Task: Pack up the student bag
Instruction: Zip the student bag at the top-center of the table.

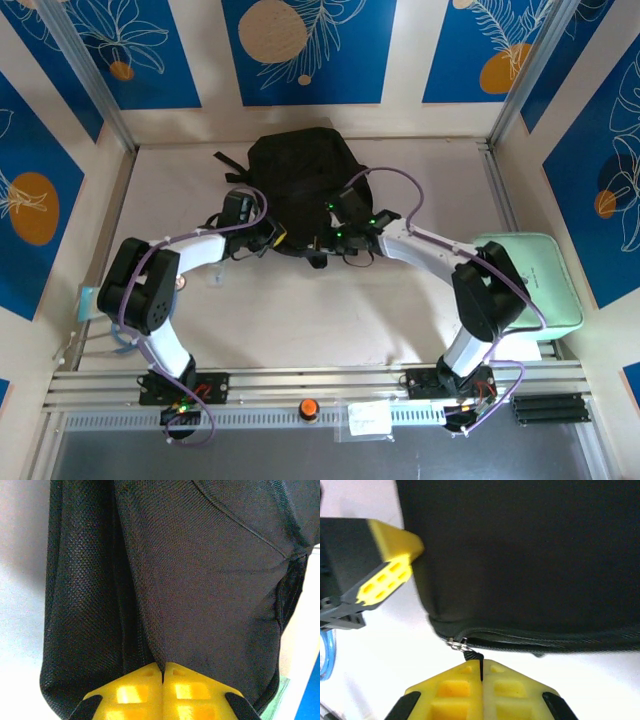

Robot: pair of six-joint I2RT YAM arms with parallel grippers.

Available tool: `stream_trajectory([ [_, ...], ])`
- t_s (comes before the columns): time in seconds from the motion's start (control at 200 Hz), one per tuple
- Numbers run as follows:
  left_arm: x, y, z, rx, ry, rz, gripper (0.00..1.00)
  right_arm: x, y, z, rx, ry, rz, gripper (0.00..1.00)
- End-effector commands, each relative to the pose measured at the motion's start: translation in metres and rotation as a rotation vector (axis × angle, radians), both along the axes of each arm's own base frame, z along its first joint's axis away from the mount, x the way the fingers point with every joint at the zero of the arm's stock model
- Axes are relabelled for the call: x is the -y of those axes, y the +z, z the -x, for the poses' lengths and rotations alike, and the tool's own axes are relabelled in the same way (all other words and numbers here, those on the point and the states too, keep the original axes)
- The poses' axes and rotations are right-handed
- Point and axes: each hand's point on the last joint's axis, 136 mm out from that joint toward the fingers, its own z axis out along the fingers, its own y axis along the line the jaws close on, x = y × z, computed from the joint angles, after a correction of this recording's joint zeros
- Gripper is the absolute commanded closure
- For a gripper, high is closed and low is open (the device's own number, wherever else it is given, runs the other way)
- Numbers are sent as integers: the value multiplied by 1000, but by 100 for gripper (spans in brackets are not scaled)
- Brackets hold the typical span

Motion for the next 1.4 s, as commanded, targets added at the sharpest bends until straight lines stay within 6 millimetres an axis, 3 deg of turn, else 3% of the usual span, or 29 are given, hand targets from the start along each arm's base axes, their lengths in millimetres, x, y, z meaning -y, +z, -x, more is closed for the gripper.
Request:
stream_trajectory([
  [0.0,-14,-8,-7,12,14,-85,100,39,-6,-1,-54,-124,40,100],
  [0.385,-15,-8,-8,24,-23,-121,100,103,-4,-13,-48,-297,122,100],
  [0.585,-16,-5,-6,39,-52,-141,100,135,-8,-2,-35,-374,229,100],
  [0.675,-14,-5,-6,44,-74,-142,100,137,-5,1,-20,-371,231,100],
  [0.805,-9,0,-11,62,-123,-155,100,116,2,3,25,-279,186,100],
  [1.105,-17,10,-45,107,-207,-294,100,22,12,46,106,133,-20,100],
  [1.18,-24,12,-54,115,-193,-320,88,1,17,53,120,197,-65,100],
  [1.23,-30,14,-58,118,-178,-341,85,-10,19,53,122,219,-88,100],
  [1.28,-38,16,-60,115,-156,-361,81,-20,22,50,127,228,-105,100],
  [1.34,-50,20,-59,111,-122,-377,68,-31,26,43,134,228,-120,100],
  [1.395,-61,24,-56,105,-90,-373,63,-39,30,35,143,223,-133,100],
])
